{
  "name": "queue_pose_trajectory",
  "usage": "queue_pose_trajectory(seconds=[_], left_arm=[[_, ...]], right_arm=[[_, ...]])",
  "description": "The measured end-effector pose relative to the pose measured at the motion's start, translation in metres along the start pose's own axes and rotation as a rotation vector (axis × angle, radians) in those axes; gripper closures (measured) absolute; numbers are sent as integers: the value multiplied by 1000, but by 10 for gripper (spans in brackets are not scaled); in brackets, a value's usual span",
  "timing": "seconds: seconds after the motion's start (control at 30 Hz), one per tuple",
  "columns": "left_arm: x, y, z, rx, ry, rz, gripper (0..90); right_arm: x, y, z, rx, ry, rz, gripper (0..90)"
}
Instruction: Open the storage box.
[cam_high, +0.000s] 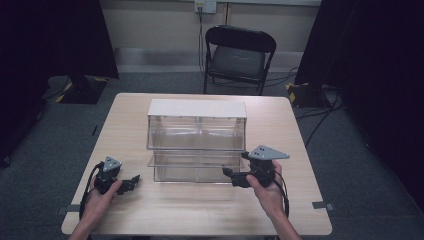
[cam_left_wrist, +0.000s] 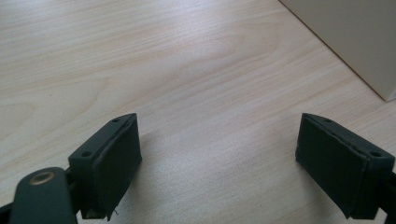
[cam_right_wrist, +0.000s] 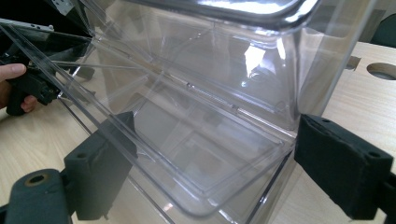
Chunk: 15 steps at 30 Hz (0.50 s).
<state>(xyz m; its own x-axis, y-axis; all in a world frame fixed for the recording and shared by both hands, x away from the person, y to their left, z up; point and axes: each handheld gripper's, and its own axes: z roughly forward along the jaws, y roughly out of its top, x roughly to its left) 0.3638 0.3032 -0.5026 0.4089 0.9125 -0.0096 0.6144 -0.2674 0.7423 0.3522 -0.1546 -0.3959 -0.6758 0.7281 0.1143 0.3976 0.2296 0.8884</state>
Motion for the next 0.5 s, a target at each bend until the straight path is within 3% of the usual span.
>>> queue_pose_trajectory(seconds=[0.5], left_arm=[[0, 0, 0, 0, -1, 0, 135]], right_arm=[[-1, 7, -1, -9, -7, -3, 126]])
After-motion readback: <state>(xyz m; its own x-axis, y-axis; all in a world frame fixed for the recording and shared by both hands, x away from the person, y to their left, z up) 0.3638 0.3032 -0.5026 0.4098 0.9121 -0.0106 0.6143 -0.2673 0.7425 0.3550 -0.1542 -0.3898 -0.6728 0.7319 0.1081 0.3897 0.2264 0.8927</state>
